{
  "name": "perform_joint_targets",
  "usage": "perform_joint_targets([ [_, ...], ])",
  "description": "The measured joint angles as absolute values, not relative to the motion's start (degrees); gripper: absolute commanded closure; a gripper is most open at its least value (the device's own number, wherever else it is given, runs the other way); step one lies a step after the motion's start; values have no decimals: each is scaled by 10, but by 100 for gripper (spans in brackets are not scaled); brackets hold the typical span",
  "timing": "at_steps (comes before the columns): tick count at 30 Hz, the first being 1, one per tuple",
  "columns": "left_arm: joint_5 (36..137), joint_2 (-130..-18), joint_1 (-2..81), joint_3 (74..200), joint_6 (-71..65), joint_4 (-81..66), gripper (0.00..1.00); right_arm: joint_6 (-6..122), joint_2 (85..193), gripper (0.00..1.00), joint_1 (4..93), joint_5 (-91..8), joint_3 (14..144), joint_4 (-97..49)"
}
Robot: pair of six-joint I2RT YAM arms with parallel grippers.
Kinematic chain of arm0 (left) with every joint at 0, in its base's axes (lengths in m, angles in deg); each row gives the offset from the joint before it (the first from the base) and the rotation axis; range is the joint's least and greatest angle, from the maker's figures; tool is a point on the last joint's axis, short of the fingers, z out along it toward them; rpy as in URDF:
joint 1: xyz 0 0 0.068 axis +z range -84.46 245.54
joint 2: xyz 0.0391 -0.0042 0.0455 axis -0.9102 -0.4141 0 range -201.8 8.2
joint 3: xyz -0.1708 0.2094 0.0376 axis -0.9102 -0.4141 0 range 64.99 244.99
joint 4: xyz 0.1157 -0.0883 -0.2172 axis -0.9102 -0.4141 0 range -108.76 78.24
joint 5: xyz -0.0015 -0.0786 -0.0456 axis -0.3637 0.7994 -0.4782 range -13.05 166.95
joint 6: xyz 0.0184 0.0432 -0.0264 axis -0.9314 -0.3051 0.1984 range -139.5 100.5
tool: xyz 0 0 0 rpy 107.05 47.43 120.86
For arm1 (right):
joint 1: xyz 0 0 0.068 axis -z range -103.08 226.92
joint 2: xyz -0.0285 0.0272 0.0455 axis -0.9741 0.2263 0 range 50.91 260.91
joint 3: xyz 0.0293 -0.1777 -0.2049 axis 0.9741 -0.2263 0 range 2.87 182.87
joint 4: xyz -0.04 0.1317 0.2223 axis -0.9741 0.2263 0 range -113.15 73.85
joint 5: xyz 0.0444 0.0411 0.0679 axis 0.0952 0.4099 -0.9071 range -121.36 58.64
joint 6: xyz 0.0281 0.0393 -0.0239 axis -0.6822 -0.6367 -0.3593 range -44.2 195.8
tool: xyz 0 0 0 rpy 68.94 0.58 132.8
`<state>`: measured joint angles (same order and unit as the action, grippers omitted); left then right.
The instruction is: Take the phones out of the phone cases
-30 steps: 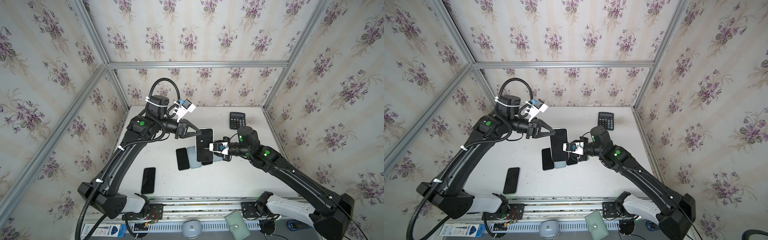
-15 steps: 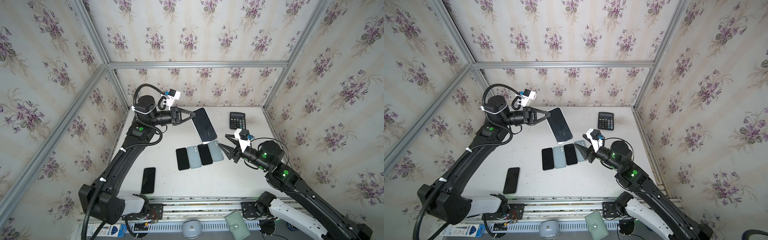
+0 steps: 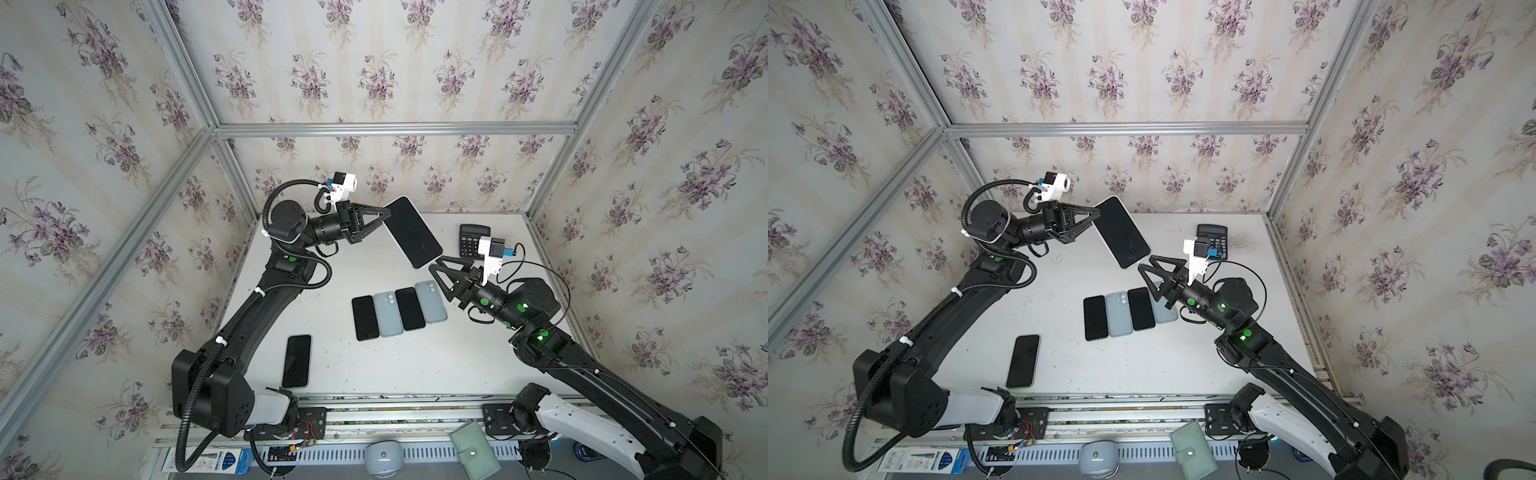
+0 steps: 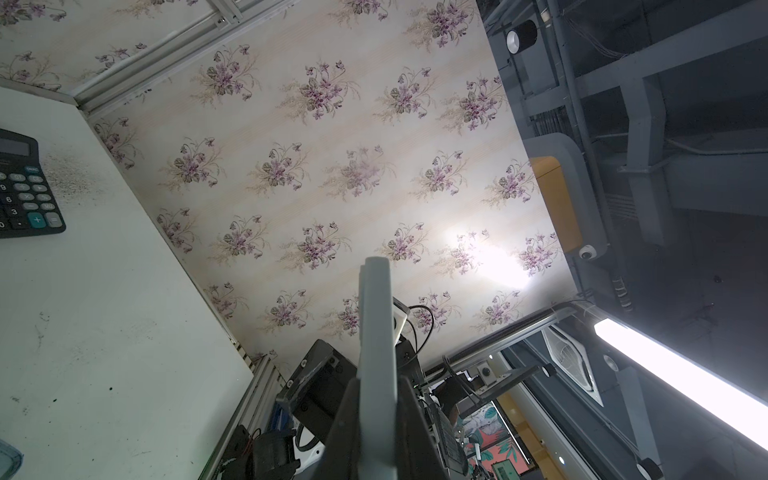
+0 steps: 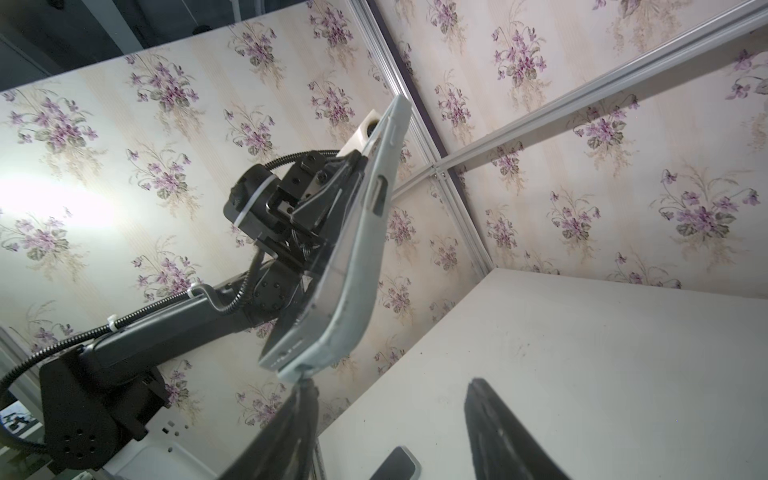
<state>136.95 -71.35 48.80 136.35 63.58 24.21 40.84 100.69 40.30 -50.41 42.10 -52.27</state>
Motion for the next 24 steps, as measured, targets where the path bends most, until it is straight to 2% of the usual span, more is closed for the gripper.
perform_joint_targets([
  [24,1375,-713,467,1348,652,301,100,366,1035,41,402,-487,395,-615],
])
